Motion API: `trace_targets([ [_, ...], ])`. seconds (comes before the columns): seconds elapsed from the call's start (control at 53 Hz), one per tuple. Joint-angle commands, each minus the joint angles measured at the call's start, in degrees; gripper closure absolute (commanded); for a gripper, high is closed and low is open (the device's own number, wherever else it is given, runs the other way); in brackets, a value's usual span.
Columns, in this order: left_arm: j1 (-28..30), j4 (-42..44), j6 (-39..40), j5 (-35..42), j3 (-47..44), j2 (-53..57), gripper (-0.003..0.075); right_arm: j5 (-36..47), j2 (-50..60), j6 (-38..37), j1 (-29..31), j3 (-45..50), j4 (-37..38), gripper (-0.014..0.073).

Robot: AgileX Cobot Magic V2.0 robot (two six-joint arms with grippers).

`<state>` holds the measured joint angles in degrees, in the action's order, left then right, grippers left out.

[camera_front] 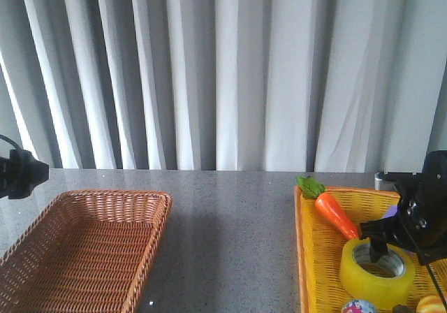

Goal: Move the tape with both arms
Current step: 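Lower the right gripper into the yellow basket around the yellow tape roll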

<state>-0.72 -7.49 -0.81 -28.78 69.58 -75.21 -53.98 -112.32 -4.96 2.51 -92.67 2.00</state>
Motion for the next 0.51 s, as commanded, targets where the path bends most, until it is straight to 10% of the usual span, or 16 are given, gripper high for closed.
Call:
trace_targets([
  [0.0,-0.5,-0.7,0.2,3.6,2.0,1.4,0.0129,3.0,1.5,0.8,0.4,-2.1,0.6,0.0021],
  [0.226,-0.5,-0.7,0.2,3.5,2.0,1.4,0.0129,-0.4,-1.0,0.8,0.4,-6.1,0.6,0.0104],
  [0.49,-0.5,-0.7,0.2,3.0,2.0,1.4,0.0129,-4.1,-1.0,0.8,0.4,-8.0,1.6,0.0426],
])
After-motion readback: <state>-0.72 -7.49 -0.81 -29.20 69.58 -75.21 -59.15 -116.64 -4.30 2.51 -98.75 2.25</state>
